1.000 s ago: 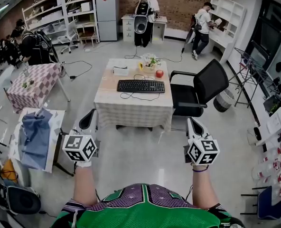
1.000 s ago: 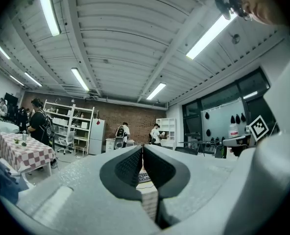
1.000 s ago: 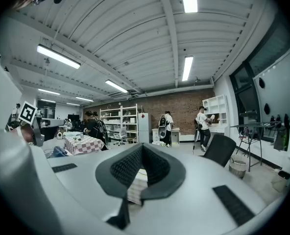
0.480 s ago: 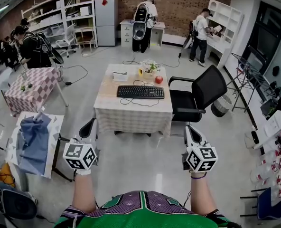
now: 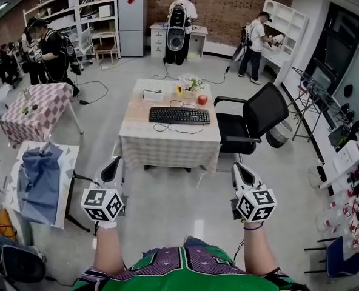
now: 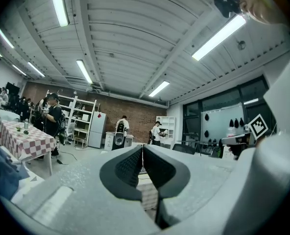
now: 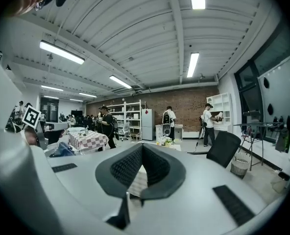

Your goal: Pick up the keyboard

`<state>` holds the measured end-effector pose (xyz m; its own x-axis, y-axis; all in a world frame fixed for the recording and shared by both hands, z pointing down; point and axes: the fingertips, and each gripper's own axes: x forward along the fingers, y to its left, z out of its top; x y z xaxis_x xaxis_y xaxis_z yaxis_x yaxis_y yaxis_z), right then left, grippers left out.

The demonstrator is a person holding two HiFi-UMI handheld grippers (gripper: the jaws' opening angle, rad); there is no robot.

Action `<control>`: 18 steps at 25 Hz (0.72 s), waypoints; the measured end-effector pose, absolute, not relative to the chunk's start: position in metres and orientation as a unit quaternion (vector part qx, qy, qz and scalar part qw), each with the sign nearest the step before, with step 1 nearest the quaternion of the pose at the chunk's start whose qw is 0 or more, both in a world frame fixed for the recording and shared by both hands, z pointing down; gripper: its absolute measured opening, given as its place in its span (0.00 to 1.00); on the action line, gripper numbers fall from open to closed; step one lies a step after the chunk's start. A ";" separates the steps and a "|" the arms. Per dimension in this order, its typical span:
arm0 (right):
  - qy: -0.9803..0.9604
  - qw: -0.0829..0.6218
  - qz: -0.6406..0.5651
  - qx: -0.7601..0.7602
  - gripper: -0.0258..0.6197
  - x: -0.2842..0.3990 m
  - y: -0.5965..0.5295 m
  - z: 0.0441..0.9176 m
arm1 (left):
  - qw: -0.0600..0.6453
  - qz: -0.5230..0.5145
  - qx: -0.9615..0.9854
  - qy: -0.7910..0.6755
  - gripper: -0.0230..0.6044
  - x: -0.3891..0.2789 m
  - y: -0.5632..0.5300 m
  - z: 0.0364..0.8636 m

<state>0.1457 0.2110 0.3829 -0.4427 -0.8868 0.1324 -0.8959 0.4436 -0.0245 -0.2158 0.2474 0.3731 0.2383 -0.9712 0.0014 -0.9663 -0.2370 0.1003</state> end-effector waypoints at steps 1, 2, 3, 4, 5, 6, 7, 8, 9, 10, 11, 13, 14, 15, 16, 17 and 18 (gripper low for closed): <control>-0.848 0.053 0.045 0.526 0.04 0.144 0.209 0.383 | 0.042 -0.032 0.785 -0.617 0.07 -0.218 0.247 0.375; -0.848 0.056 0.045 0.526 0.04 0.143 0.207 0.384 | 0.044 -0.032 0.785 -0.617 0.07 -0.220 0.246 0.378; -0.848 0.057 0.045 0.525 0.04 0.141 0.204 0.385 | 0.046 -0.032 0.784 -0.619 0.07 -0.222 0.245 0.380; -0.849 0.058 0.045 0.523 0.04 0.138 0.200 0.387 | 0.047 -0.032 0.782 -0.620 0.07 -0.225 0.243 0.383; -0.850 0.059 0.045 0.521 0.04 0.136 0.196 0.388 | 0.049 -0.032 0.781 -0.622 0.07 -0.228 0.241 0.386; -0.851 0.059 0.045 0.519 0.04 0.133 0.192 0.389 | 0.051 -0.032 0.780 -0.623 0.07 -0.230 0.238 0.389; -0.853 0.059 0.045 0.517 0.04 0.130 0.187 0.390 | 0.053 -0.031 0.778 -0.625 0.07 -0.233 0.235 0.391; -0.854 0.059 0.046 0.514 0.04 0.128 0.181 0.391 | 0.054 -0.030 0.777 -0.626 0.07 -0.234 0.231 0.393; -0.856 0.058 0.046 0.511 0.04 0.126 0.174 0.392 | 0.054 -0.029 0.776 -0.628 0.07 -0.235 0.225 0.394; -0.859 0.057 0.046 0.507 0.04 0.125 0.166 0.392 | 0.053 -0.027 0.775 -0.630 0.07 -0.236 0.219 0.394; -0.861 0.055 0.045 0.503 0.04 0.123 0.158 0.392 | 0.051 -0.026 0.774 -0.631 0.07 -0.236 0.211 0.393; -0.865 0.054 0.042 0.497 0.04 0.123 0.139 0.391 | 0.046 -0.023 0.773 -0.632 0.07 -0.233 0.194 0.389; -0.866 0.054 0.040 0.496 0.04 0.124 0.128 0.391 | 0.044 -0.021 0.775 -0.630 0.07 -0.230 0.184 0.387; -0.867 0.053 0.038 0.495 0.04 0.126 0.117 0.389 | 0.041 -0.018 0.778 -0.627 0.07 -0.225 0.175 0.384; -0.868 0.052 0.036 0.493 0.04 0.128 0.106 0.387 | 0.037 -0.016 0.781 -0.623 0.07 -0.220 0.165 0.381; -0.869 0.051 0.033 0.491 0.04 0.131 0.096 0.383 | 0.032 -0.014 0.784 -0.619 0.07 -0.215 0.156 0.376; -0.870 0.049 0.029 0.489 0.04 0.134 0.085 0.380 | 0.027 -0.013 0.786 -0.618 0.07 -0.211 0.146 0.372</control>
<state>0.1335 0.0852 0.3801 -0.5167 -0.8487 0.1125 -0.8543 0.5198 -0.0024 -0.2105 0.1458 0.3717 0.2370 -0.9714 0.0125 -0.9700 -0.2359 0.0585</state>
